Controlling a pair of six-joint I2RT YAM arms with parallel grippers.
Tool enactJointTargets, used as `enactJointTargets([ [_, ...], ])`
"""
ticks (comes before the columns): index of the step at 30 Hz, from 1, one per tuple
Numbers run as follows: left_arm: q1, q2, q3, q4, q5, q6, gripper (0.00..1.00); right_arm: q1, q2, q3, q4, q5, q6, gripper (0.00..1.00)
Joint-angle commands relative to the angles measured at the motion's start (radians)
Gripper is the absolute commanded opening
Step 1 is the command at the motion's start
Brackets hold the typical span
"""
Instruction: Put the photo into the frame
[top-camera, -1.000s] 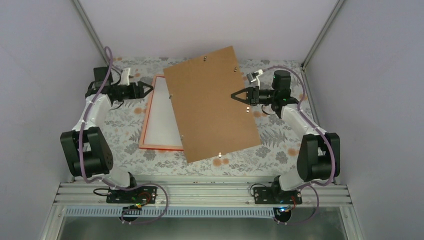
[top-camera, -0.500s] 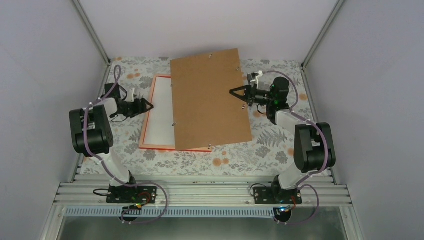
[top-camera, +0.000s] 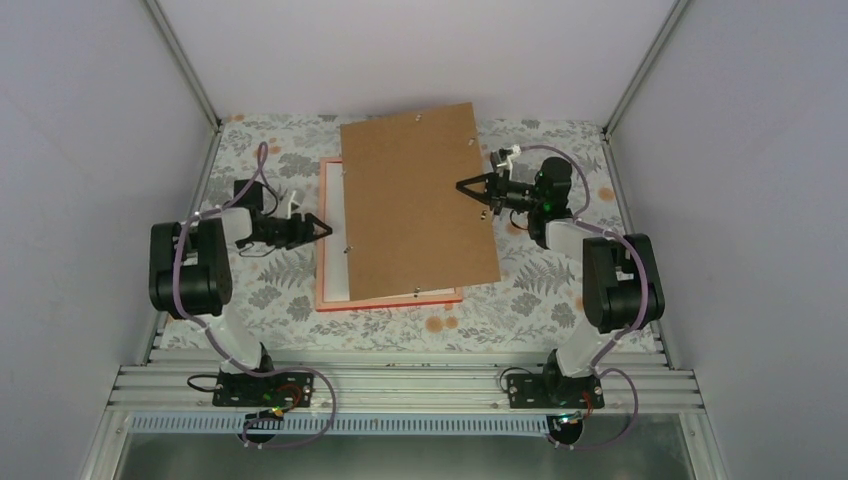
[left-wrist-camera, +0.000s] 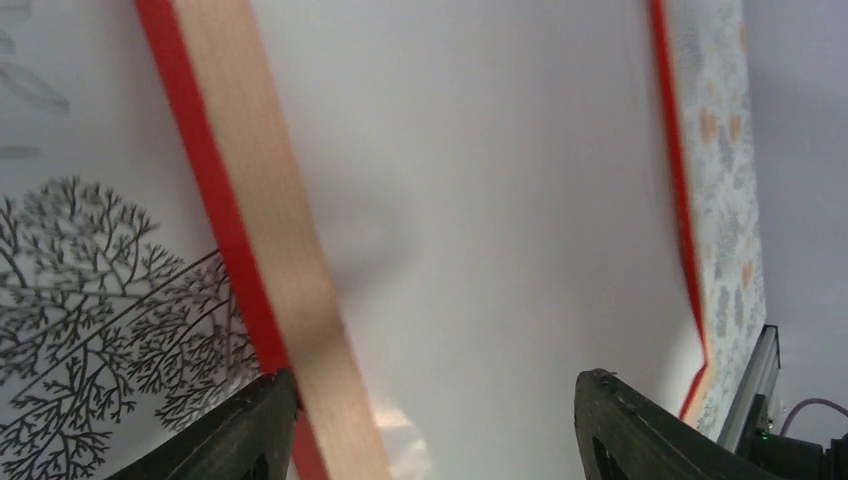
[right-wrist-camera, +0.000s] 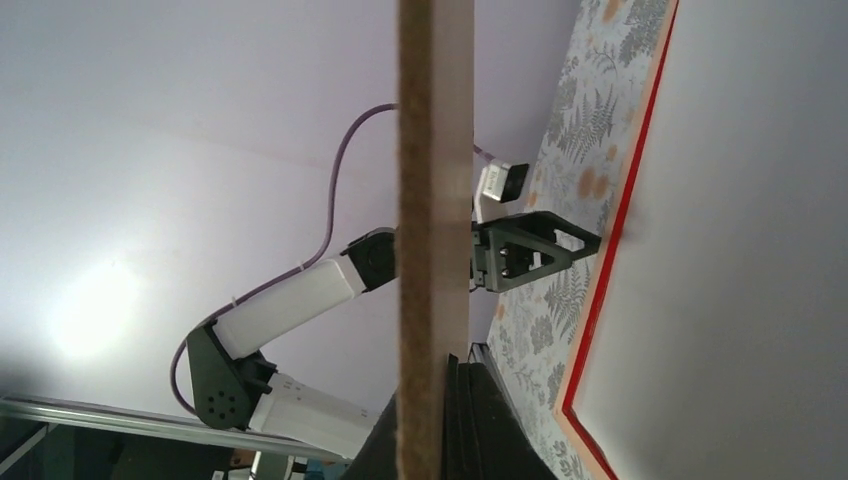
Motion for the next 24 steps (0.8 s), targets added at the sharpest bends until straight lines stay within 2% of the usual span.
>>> enactJointTargets([
  [1, 0.022, -0.141, 0.092, -0.011, 0.142, 0.064, 0.7, 0.026, 0.022, 0.069, 0.267, -0.007, 0.11, 0.04],
  [4, 0.022, -0.197, 0.207, -0.1, 0.318, 0.122, 0.7, 0.046, 0.033, 0.159, 0.346, -0.021, 0.169, 0.04],
  [6, 0.018, -0.23, 0.286, -0.162, 0.389, 0.133, 0.7, 0.048, 0.033, 0.205, 0.367, -0.019, 0.187, 0.04],
  [8, 0.009, -0.273, 0.302, -0.178, 0.433, 0.108, 0.7, 0.048, 0.027, 0.227, 0.375, -0.019, 0.19, 0.04],
  [13, -0.025, -0.398, 0.236, -0.016, 0.53, -0.086, 0.7, 0.048, 0.007, 0.268, 0.429, -0.024, 0.208, 0.04],
  [16, -0.074, -0.474, 0.207, 0.117, 0.509, -0.172, 0.7, 0.049, 0.0, 0.301, 0.46, -0.021, 0.194, 0.04],
  [21, -0.124, -0.505, 0.176, 0.272, 0.445, -0.313, 0.59, 0.058, -0.009, 0.336, 0.514, 0.006, 0.234, 0.03],
  [24, -0.124, -0.505, 0.179, 0.381, 0.439, -0.415, 0.4, 0.059, -0.04, 0.337, 0.522, -0.001, 0.233, 0.03],
])
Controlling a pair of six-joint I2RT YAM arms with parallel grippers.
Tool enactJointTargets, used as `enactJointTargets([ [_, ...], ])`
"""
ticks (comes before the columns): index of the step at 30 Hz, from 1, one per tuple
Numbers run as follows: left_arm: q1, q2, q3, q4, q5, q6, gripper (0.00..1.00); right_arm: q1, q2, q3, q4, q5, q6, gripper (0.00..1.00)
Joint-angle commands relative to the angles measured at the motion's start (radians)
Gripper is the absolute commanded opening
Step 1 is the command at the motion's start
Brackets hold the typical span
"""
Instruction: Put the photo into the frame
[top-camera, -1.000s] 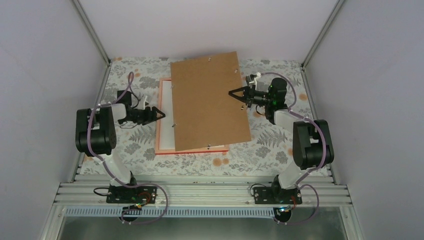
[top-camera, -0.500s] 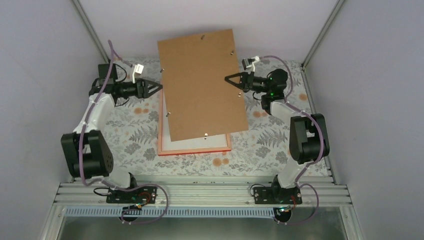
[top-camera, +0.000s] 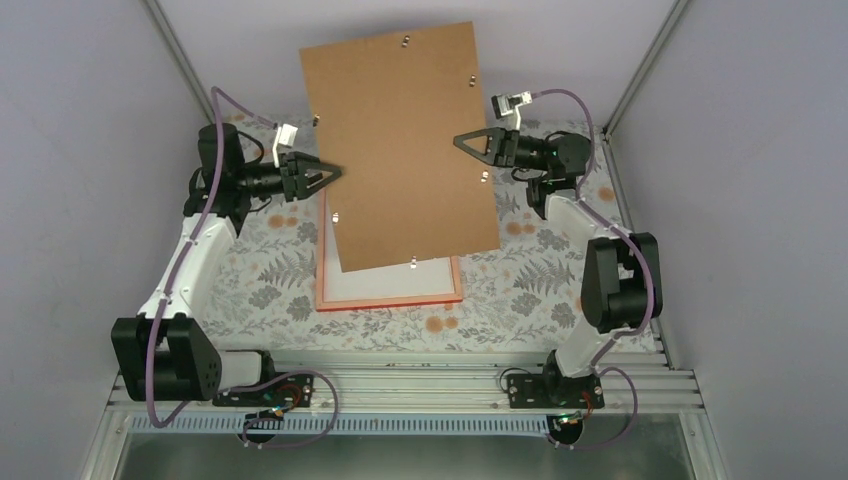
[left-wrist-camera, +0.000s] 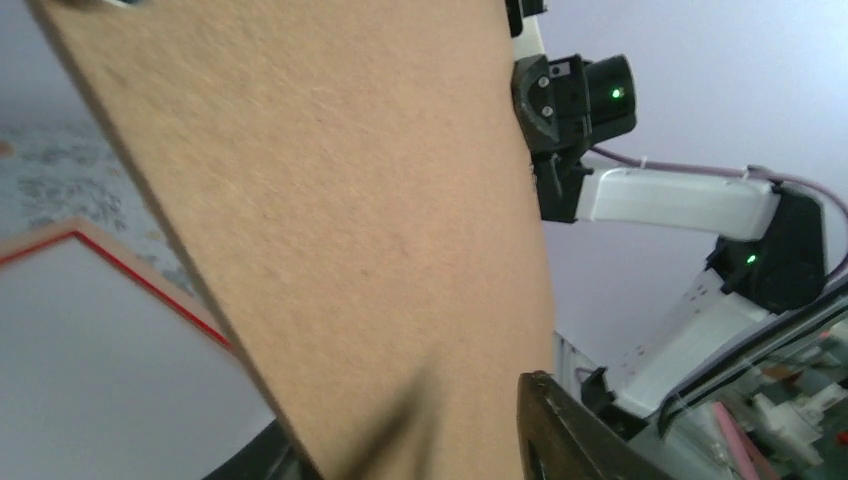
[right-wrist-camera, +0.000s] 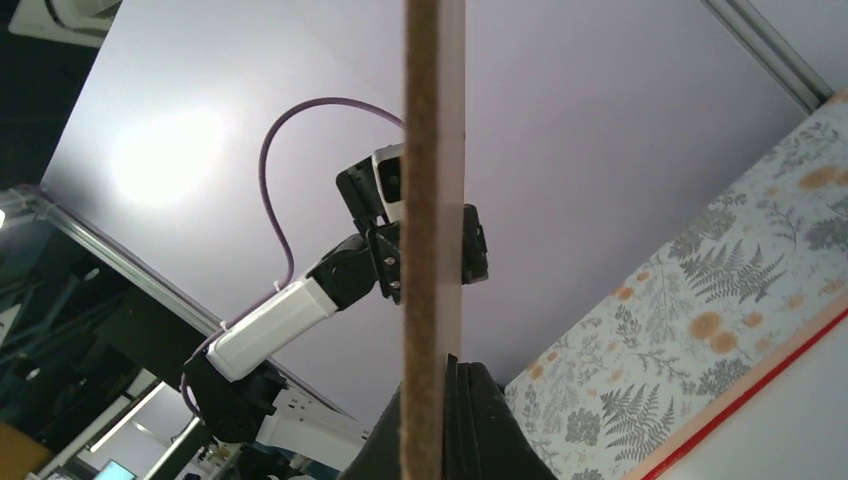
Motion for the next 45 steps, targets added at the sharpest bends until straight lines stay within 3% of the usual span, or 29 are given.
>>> enactJointTargets([
  [1, -0.01, -0.012, 0.007, 0.188, -0.005, -0.15, 0.3, 0.016, -0.072, 0.029, 0.085, 0.034, -0.011, 0.04],
  [3, -0.007, -0.012, 0.048, 0.129, -0.025, -0.081, 0.06, 0.006, -0.075, -0.002, 0.069, 0.028, -0.036, 0.04],
  [4, -0.008, -0.009, 0.072, 0.074, -0.044, -0.024, 0.03, 0.003, -0.077, -0.014, 0.063, 0.026, -0.049, 0.04],
  [6, -0.002, -0.004, 0.081, 0.003, -0.071, 0.043, 0.03, 0.003, -0.079, -0.019, -0.023, 0.002, -0.136, 0.06],
  [8, 0.005, 0.003, 0.055, -0.001, -0.07, 0.028, 0.02, 0.002, -0.092, -0.022, -0.197, -0.013, -0.281, 0.18],
  [13, 0.036, 0.003, -0.031, -0.023, -0.087, 0.014, 0.02, 0.002, -0.134, 0.027, -0.866, 0.022, -0.811, 0.32],
  [16, 0.053, 0.052, -0.043, -0.112, -0.091, 0.082, 0.02, 0.001, -0.132, 0.029, -1.072, 0.045, -0.964, 0.36],
  [23, 0.077, 0.173, -0.091, -0.229, -0.088, 0.203, 0.02, 0.002, -0.125, -0.088, -1.187, 0.073, -1.096, 0.35],
  [29, 0.077, 0.23, -0.151, -0.234, -0.145, 0.241, 0.02, 0.013, -0.112, -0.191, -1.202, 0.116, -1.141, 0.35],
  [45, 0.079, 0.381, -0.201, -0.188, -0.383, 0.289, 0.02, 0.071, 0.076, -0.163, -1.227, 0.296, -1.189, 0.33],
])
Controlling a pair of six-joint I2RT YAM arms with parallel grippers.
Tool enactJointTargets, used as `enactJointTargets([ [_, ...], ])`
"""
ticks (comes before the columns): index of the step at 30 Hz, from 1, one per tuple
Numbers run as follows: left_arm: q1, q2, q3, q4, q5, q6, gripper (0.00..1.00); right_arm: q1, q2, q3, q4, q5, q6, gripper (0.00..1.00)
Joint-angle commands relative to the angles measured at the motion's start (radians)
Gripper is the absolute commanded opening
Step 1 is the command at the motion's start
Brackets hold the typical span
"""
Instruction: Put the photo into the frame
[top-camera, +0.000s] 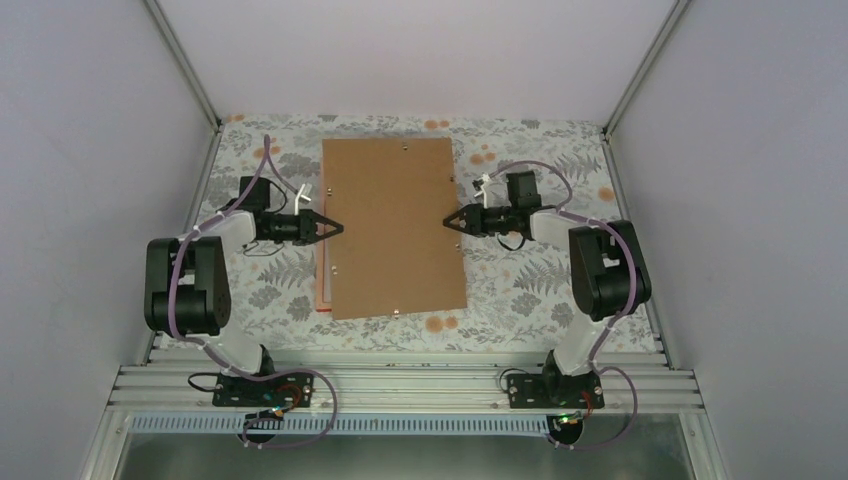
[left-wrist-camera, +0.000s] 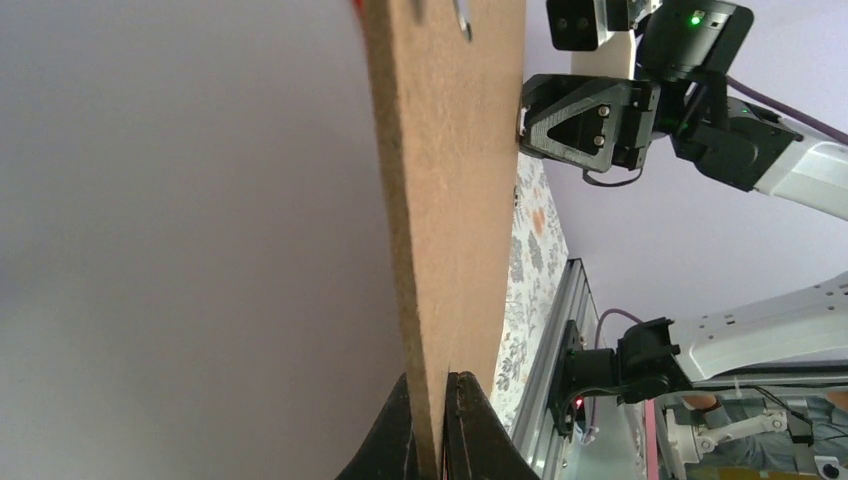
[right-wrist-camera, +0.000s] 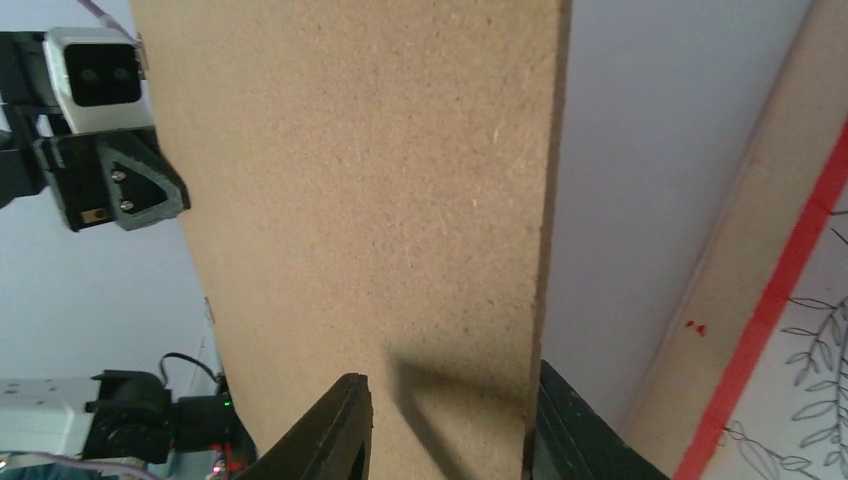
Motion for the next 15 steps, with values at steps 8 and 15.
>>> enactJointTargets([
  [8, 0.026, 0.147, 0.05, 0.03, -0.37, 0.056, 0.03, 0.06, 0.079, 0.094, -0.008, 0.066, -0.02, 0.33],
  [15, 0.026, 0.202, 0.082, 0.018, -0.442, 0.052, 0.13, 0.077, 0.129, 0.135, -0.038, 0.116, -0.009, 0.33],
])
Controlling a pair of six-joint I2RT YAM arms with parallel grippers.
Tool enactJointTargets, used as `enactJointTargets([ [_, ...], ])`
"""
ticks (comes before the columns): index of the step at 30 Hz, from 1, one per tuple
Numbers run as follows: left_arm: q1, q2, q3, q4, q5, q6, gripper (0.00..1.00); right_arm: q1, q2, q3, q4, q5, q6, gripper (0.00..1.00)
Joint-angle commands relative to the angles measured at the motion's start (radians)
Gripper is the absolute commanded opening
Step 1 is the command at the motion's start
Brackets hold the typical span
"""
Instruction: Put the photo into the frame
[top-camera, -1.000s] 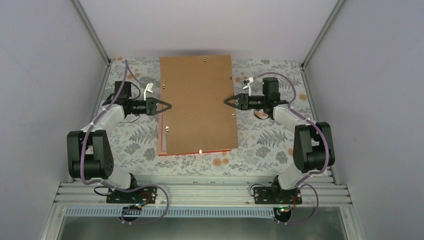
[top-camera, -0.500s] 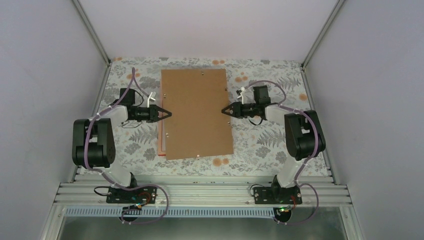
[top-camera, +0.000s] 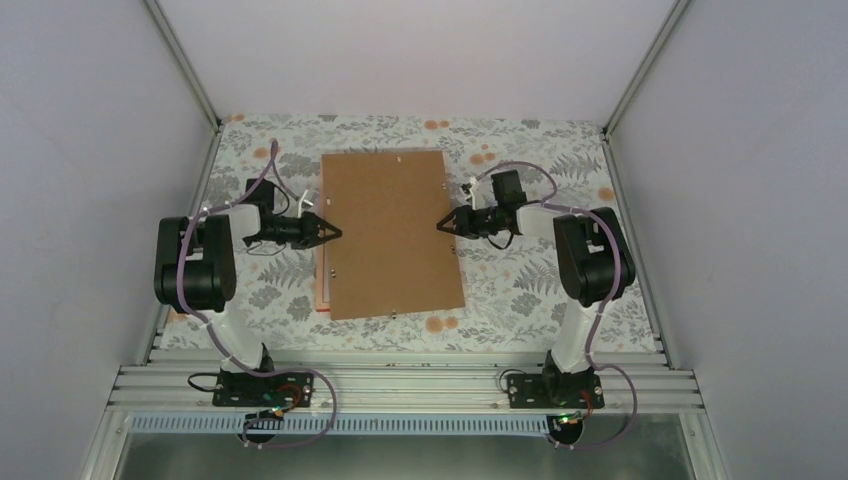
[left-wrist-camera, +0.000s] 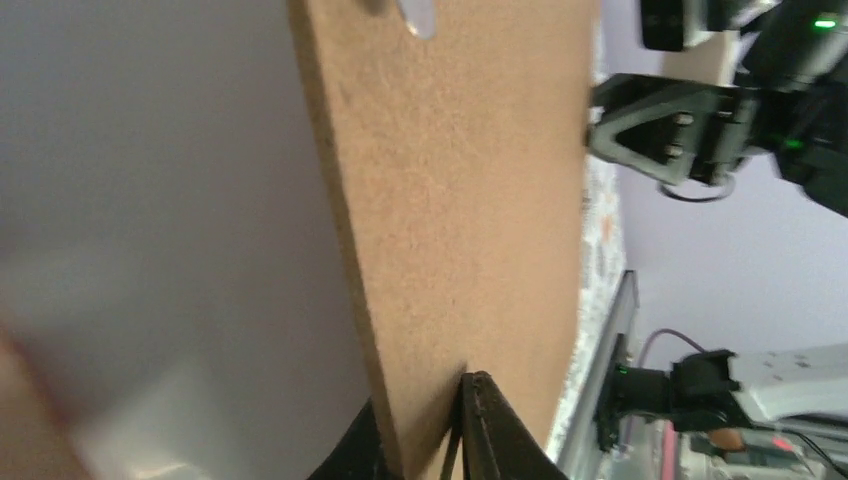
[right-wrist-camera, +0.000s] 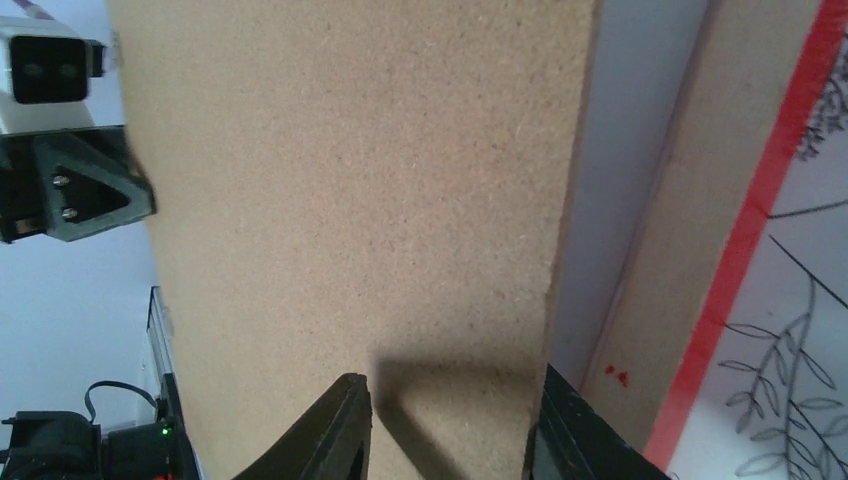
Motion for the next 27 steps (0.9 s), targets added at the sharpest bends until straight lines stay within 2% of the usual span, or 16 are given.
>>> enactJointTargets([
  [1, 0.016, 0.044, 0.039, 0.031, -0.369, 0.046, 0.17, 0.025, 0.005, 0.059, 0.008, -0.017, -0.006, 0.34],
  [4, 0.016, 0.047, 0.058, 0.009, -0.417, 0.046, 0.33, 0.025, 0.002, 0.081, -0.022, 0.004, -0.003, 0.37],
  [8, 0.017, 0.015, 0.069, -0.006, -0.452, 0.046, 0.39, 0.024, -0.015, 0.114, -0.075, 0.042, -0.025, 0.45],
  [11, 0.017, -0.016, 0.07, -0.019, -0.448, 0.06, 0.59, 0.017, -0.03, 0.133, -0.137, 0.059, -0.052, 0.48],
  [14, 0.016, -0.056, 0.074, -0.04, -0.439, 0.073, 0.69, 0.009, -0.061, 0.129, -0.175, 0.079, -0.089, 0.61],
  [16, 0.016, -0.102, 0.061, -0.039, -0.434, 0.065, 0.71, -0.002, -0.067, 0.136, -0.211, 0.078, -0.131, 0.63],
  [20, 0.021, -0.22, 0.039, -0.036, -0.532, 0.056, 0.7, -0.014, -0.085, 0.131, -0.282, 0.065, -0.215, 0.56],
  [23, 0.033, -0.276, 0.021, -0.052, -0.573, 0.092, 0.71, -0.014, -0.131, 0.077, -0.294, 0.033, -0.252, 0.56],
  [27, 0.027, -0.288, 0.026, -0.149, -0.54, 0.362, 0.72, -0.012, -0.208, -0.01, -0.309, 0.012, -0.38, 0.57],
])
